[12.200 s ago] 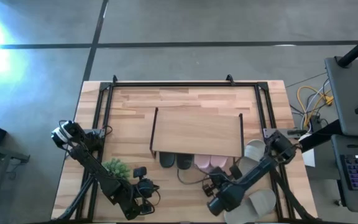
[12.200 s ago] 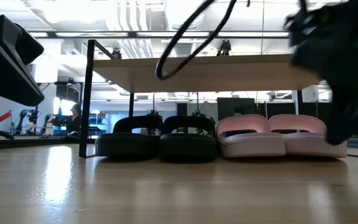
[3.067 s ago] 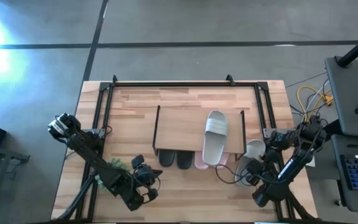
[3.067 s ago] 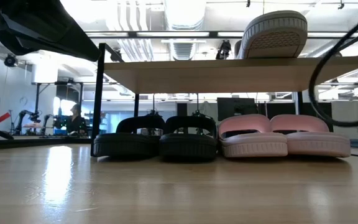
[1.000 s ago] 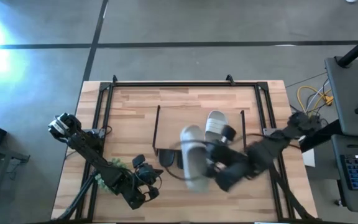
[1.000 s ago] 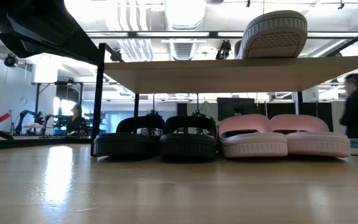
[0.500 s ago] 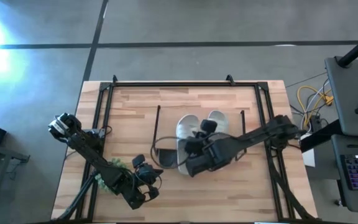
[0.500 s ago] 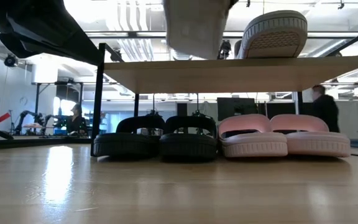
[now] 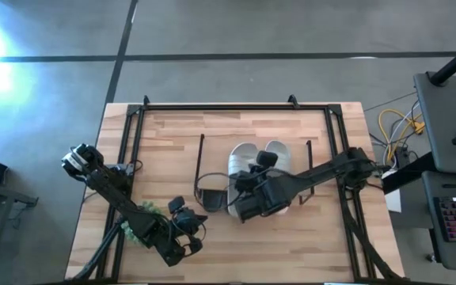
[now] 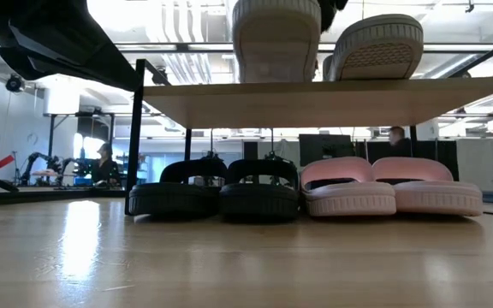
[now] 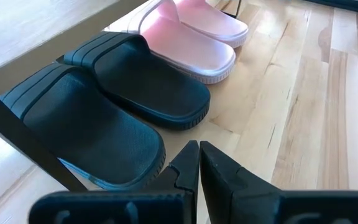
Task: Pick and place slides into the shelf
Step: Put the gray slide on the shelf, then adjust gray slides
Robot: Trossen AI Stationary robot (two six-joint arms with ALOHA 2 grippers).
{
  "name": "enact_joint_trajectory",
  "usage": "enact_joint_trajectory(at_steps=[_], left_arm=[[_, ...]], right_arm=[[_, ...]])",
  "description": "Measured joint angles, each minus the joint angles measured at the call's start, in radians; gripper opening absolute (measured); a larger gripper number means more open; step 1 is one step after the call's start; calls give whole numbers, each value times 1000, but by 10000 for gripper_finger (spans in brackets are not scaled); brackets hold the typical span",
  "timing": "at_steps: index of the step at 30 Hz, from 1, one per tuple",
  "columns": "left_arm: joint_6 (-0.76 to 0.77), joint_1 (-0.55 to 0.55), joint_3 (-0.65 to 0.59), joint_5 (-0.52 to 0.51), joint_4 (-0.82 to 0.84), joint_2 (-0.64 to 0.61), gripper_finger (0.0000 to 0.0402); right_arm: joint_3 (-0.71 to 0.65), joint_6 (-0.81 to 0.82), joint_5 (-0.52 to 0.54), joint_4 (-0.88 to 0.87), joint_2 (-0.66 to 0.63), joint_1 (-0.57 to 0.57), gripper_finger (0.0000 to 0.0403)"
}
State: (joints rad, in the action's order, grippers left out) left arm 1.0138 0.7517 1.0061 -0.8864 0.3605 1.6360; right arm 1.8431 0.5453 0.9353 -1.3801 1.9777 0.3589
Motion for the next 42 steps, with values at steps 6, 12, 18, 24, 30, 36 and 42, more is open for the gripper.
enact_joint_trajectory(at_steps=[6, 12, 18, 24, 30, 36, 42], left_arm=[[0, 0, 0, 0, 1, 0, 0], [0, 0, 0, 0, 0, 0, 0], [0, 0, 0, 0, -2, 0, 0], [0, 0, 0, 0, -3, 0, 0], [0, 0, 0, 0, -3, 0, 0], [0, 0, 0, 0, -3, 0, 0], [0, 0, 0, 0, -4, 0, 0]], right_arm=[[0, -40, -5, -4, -47, -51, 13], [-7, -94, -148, -4, -45, -127, 13], [-13, -94, -155, 7, -43, -137, 39], [-13, -96, -157, -4, -44, -137, 119], [-13, -81, -158, -12, -44, -124, 172], [26, -5, -244, -74, -45, -98, 182], [94, 122, -263, -194, -45, -45, 182]])
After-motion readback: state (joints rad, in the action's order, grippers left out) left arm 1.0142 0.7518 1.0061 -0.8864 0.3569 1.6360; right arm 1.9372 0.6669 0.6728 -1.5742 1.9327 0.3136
